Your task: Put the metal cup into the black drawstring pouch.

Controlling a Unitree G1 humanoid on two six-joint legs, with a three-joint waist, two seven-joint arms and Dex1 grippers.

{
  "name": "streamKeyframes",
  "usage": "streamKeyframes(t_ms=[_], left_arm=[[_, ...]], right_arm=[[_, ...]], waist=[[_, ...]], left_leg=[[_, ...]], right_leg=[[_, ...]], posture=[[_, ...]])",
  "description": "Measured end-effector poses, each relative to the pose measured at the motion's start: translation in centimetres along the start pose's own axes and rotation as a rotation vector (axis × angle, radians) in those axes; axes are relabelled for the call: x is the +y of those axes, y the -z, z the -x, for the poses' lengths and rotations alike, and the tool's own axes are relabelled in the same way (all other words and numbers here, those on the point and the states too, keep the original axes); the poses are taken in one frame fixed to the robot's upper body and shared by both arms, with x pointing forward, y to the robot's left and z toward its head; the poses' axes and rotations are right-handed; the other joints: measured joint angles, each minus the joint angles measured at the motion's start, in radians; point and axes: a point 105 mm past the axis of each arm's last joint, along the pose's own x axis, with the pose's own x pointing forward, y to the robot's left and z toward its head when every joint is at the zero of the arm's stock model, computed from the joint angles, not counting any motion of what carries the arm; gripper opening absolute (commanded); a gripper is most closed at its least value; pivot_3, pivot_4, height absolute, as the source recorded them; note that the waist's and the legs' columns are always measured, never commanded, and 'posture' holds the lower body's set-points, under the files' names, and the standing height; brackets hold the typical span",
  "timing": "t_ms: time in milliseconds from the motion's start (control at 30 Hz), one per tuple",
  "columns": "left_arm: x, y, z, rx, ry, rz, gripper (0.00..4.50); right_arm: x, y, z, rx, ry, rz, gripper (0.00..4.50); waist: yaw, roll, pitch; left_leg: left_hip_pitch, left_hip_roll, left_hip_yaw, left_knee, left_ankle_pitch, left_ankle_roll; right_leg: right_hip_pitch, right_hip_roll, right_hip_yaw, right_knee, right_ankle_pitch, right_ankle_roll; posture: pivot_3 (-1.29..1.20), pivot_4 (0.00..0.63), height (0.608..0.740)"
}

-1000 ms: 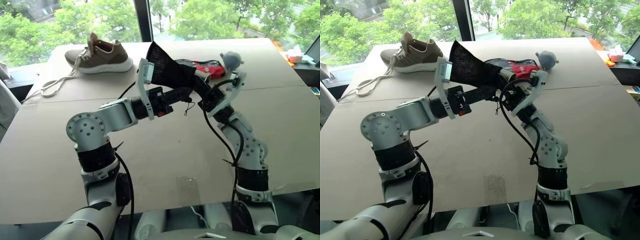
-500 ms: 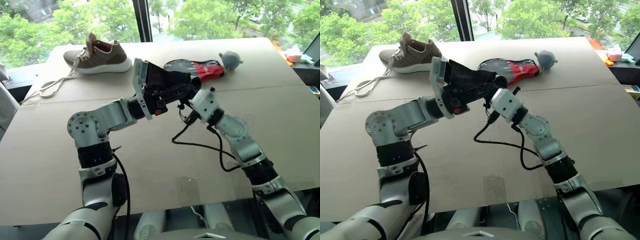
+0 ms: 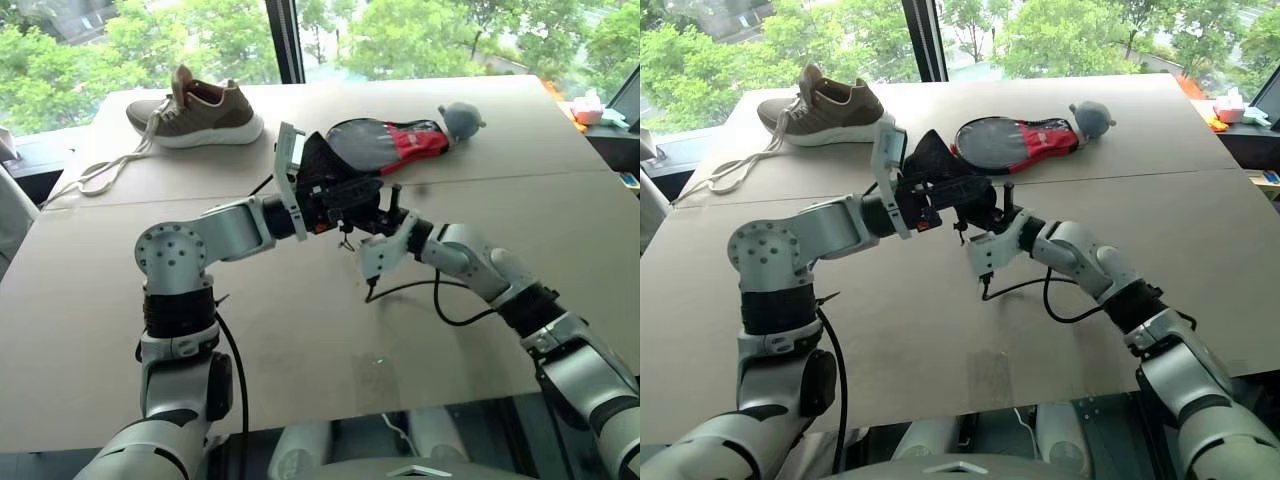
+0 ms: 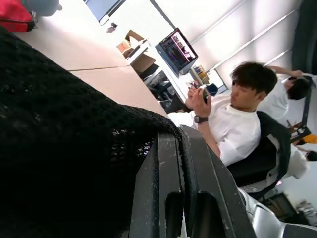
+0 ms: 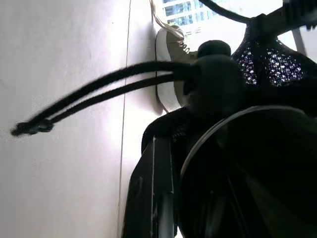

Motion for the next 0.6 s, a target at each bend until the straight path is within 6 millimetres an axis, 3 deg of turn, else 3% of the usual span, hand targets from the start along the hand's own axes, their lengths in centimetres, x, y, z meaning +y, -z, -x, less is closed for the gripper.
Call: streamKeyframes(t_ms=[100,167,200,400,467,533,600], left_arm=[[0.2,0.5,0.2,0.014,0.007,-0.004,0.00],[0.0,0.7,0.4,0.004,0.029,-0.005,0.00],[-0.2,0.5,0.5,-0.014,0.043,-0.009,0.00],[-0.2,0.4,0.8,-0.041,0.053,-0.011,0.00],[-0.1,0.6,0.7,-0.041,0.051,-0.005,0.00],[-0.1,0.5,0.7,-0.049,0.050,-0.006,0.00],[-0.1,0.5,0.7,-0.050,0.057,-0.006,0.00]], right_arm=[[0.0,-1.4,-0.4,-0.047,0.033,-0.294,0.07],[-1.9,-1.2,-0.4,-0.063,0.183,-0.646,0.07],[-3.2,-1.0,-0.4,-0.107,0.298,-0.934,0.07],[-5.3,0.4,0.7,-0.221,0.477,-1.643,0.07],[-5.1,0.6,0.7,-0.222,0.485,-1.758,0.07],[-4.9,0.7,0.7,-0.206,0.476,-1.812,0.75],[-4.8,1.1,1.3,-0.152,0.458,-1.746,1.21]], waist=[[0.001,0.000,0.000],[0.003,0.000,0.000],[0.003,0.000,0.000],[0.006,0.001,0.000],[0.004,0.001,0.000],[0.003,0.001,0.000],[0.003,0.001,0.000]], left_leg=[[-0.001,-0.001,0.000,0.001,0.000,0.000],[-0.001,0.000,-0.002,0.001,0.000,0.000],[-0.001,0.000,-0.003,0.001,0.000,0.000],[-0.001,-0.001,-0.003,0.000,0.000,0.001],[0.000,0.000,-0.003,-0.001,0.000,0.000],[-0.001,0.000,-0.003,-0.002,0.000,0.000],[-0.001,-0.001,-0.002,-0.002,0.000,0.000]], right_leg=[[0.000,-0.001,0.000,0.000,0.000,0.000],[0.000,-0.001,-0.001,0.000,0.000,0.000],[0.000,-0.001,-0.001,0.001,0.000,0.000],[0.000,-0.001,-0.002,0.001,0.001,-0.001],[0.000,-0.001,-0.003,0.001,0.001,-0.001],[-0.001,-0.001,-0.002,0.001,0.001,-0.001],[-0.001,0.000,-0.002,0.001,0.001,-0.001]], posture=[[0.00,0.150,0.736],[0.00,0.150,0.736],[0.00,0.150,0.736],[0.00,0.150,0.736],[0.00,0.150,0.736],[0.00,0.150,0.736],[0.00,0.150,0.736]])
